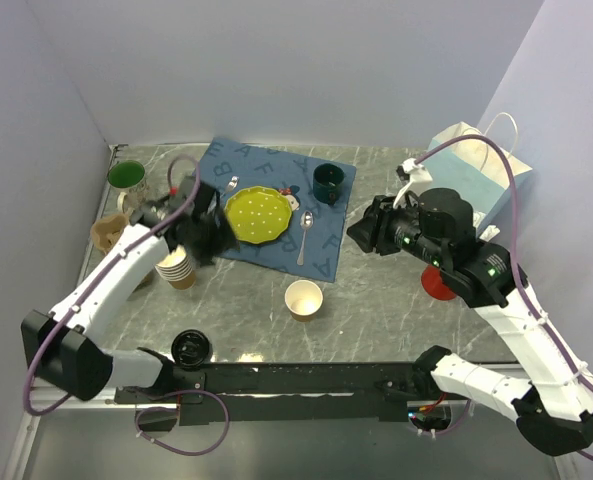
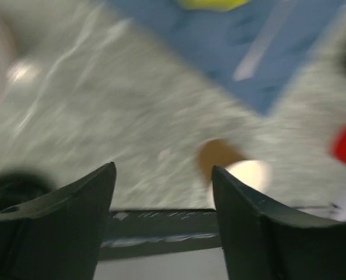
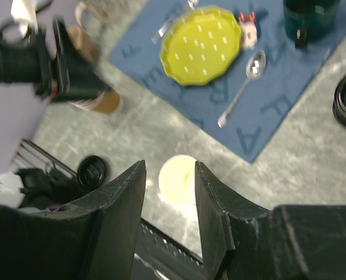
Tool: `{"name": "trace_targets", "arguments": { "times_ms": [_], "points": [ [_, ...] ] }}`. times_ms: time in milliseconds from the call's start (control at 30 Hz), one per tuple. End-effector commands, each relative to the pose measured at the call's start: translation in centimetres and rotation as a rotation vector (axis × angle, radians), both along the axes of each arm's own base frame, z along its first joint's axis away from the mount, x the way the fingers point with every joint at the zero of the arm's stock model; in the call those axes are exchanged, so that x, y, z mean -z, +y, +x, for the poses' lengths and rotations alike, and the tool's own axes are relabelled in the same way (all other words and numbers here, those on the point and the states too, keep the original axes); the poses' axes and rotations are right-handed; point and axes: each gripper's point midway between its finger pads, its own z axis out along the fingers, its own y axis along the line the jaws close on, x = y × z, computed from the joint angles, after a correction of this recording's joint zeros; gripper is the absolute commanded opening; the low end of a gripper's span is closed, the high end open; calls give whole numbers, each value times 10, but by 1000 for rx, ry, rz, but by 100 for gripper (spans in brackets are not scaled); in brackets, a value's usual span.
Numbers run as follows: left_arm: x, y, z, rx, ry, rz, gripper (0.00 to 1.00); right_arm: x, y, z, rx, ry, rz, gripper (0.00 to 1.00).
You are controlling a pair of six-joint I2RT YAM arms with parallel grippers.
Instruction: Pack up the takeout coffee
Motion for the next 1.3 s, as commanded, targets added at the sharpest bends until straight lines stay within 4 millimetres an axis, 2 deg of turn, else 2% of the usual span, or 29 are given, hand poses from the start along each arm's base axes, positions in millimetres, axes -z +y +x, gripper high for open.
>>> {"name": "trace_targets", "arguments": {
  "times_ms": [0,33,133,367,467,567,700,867,1000,1100,1133,1267],
  "points": [
    [34,40,-66,-192,167,120,70,14,0,-3,-16,43,-35,46],
    [30,41,-70,-220,140,96,69,16,1,-3,-23,47,-39,46],
    [40,45,-86,-314,167,92,67,18,4,-2,-41,55,-59,45],
    [102,45,-129,-392,370,196,63,20,-2,0,-29,30,-86,45],
    [120,38,-141,-408,421,211,60,24,-5,-3,-21,30,-80,45],
    [130,42,-143,-428,417,245,59,27,-8,-8,-15,36,-67,45],
    [146,60,-144,-460,417,358,57,27,-12,-13,-2,37,-56,44],
    [172,57,-153,-430,465,354,54,24,-19,-16,15,26,-62,44],
    [182,59,-156,-432,471,366,52,21,-22,-14,27,16,-71,44],
    [186,59,-156,-416,481,377,46,21,-22,-13,26,13,-77,44],
    [185,56,-152,-410,474,367,37,20,-21,-13,24,13,-75,44],
    [173,46,-139,-358,449,362,16,18,-20,-11,26,7,-73,44]
  ]
}}
